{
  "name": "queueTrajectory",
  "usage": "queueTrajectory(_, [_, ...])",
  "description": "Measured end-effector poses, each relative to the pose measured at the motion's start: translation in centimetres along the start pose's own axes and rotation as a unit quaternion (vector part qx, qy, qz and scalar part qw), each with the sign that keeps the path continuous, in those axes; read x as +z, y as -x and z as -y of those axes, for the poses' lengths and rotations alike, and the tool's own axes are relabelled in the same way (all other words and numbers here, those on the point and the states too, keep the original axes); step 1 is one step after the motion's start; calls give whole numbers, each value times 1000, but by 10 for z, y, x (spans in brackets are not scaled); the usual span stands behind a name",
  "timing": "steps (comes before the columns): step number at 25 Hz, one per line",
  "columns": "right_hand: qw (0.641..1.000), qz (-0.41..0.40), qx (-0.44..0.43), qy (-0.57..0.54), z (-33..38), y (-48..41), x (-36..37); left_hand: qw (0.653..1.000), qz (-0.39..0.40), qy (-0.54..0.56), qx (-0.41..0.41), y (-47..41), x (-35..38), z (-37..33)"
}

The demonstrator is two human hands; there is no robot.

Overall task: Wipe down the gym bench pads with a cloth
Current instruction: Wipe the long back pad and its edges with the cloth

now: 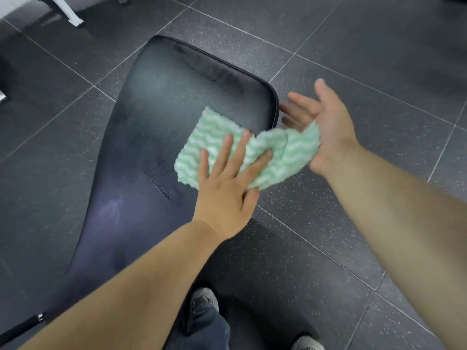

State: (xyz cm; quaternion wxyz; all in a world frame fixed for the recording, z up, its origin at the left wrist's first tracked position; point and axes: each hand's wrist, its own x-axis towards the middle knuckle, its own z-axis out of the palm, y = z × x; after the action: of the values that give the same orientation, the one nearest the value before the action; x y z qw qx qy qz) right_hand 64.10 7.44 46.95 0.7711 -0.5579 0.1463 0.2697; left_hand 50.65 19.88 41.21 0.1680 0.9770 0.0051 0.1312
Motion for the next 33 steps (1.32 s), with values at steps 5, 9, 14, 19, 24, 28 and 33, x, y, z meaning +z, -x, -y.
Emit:
queueTrajectory(5, [994, -31, -2, 102, -36, 46, 20, 958, -78, 185, -205, -7, -18, -36])
queueTrajectory(9, [964, -157, -124, 176, -20, 51, 10, 989, -4, 130, -67, -32, -20, -38])
queueTrajectory(14, [696, -7, -450, 559, 2, 43, 25, 981, -41, 51, -183, -42, -2, -10])
queueTrajectory(19, [463, 95, -479, 739, -42, 26, 72, 971, -18, 61, -230, 31, 11, 34])
queueTrajectory(24, [369, 123, -468, 793, -110, 26, 107, 945, 2, 63, -320, 106, 7, 101])
queueTrajectory(28, [371, 134, -544, 741, -133, 19, 151, 812, -112, 261, -510, 80, -25, 148])
queueTrajectory(33, [414, 140, -454, 777, -145, 19, 182, 815, -190, 317, -447, 42, -66, 190])
